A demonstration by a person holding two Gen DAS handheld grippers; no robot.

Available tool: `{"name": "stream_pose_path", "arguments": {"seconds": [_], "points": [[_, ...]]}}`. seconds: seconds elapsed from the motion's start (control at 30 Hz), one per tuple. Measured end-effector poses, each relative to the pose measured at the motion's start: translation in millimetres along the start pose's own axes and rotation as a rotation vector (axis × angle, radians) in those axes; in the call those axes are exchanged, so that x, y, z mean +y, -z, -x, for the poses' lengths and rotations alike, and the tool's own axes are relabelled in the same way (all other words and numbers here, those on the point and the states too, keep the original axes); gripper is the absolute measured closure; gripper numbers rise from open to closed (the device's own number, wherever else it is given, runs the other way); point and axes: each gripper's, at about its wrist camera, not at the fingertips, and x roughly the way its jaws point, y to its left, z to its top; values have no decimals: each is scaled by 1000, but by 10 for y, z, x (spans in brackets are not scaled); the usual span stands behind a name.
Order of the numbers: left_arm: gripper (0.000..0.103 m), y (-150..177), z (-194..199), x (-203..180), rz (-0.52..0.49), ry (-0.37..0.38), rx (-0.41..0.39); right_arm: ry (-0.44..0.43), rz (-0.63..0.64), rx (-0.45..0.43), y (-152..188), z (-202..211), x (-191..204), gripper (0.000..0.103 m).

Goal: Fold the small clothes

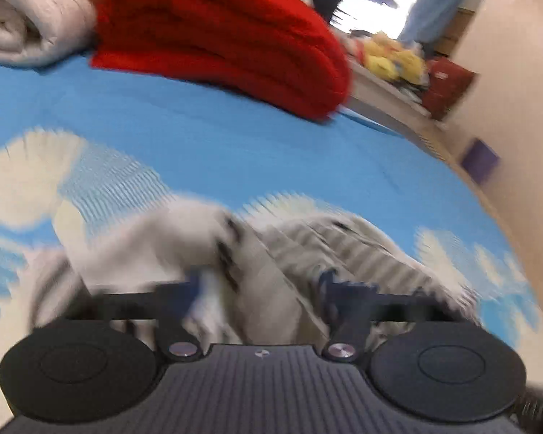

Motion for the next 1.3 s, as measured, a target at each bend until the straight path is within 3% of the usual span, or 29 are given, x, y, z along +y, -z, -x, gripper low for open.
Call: {"name": "stream_pose_path", "arguments": {"seconds": [0.03,0.1,0.2,0.3,0.37,0.43,0.47,0.5,0.53,0.57,0.63,0.7,0.73,0.8,0.87,0.9,0.97,1.07,1.23,1.3], "points": [[88,-91,-103,138,41,-2,7,19,10,14,20,-19,36,98],[90,-234,-263,356,112,-24,27,-13,20,13,64,21,155,98],[92,-379,-445,576,149,-64,54,-143,6,11,148,262,448,98],[91,-378,-465,589,162,-67,57,-106,71,2,194,278,590,97],[81,-338,-434,505,141,-76,61,8,94,38,243,114,529,89],[51,-270,-252,446,127,-59,58,84,79,87,293,92,406,47],[41,-220,-129,402,115,-58,45,70,53,82,310,171,341,43],[21,-160,38,338,89,-93,16,35,41,64,316,300,298,42],[14,-109,168,240,55,-126,-29,31,54,49,304,410,290,41],[14,-39,328,150,10,-133,-67,45,77,20,288,508,292,41],[12,110,567,-33,-75,-77,-80,75,188,-80,260,655,381,40],[2,283,695,-185,-119,-44,-61,95,276,-88,247,552,476,42],[0,410,723,-270,-152,-49,-49,104,303,-40,283,409,507,43],[0,641,643,-411,-276,-91,-2,175,297,98,363,35,485,47],[0,876,478,-516,-432,-196,96,214,345,65,501,-42,544,47],[0,969,500,-546,-490,-236,106,239,375,66,502,5,626,47],[0,1039,792,-540,-491,-232,54,194,302,27,448,392,714,46],[0,1135,1494,-480,-422,-193,27,124,234,-54,509,1224,790,33],[0,1635,2841,-432,-387,-251,-32,179,279,-220,1102,2678,1054,19],[0,1967,3337,-425,-347,-305,-70,196,254,-265,1303,3026,1181,18]]}}
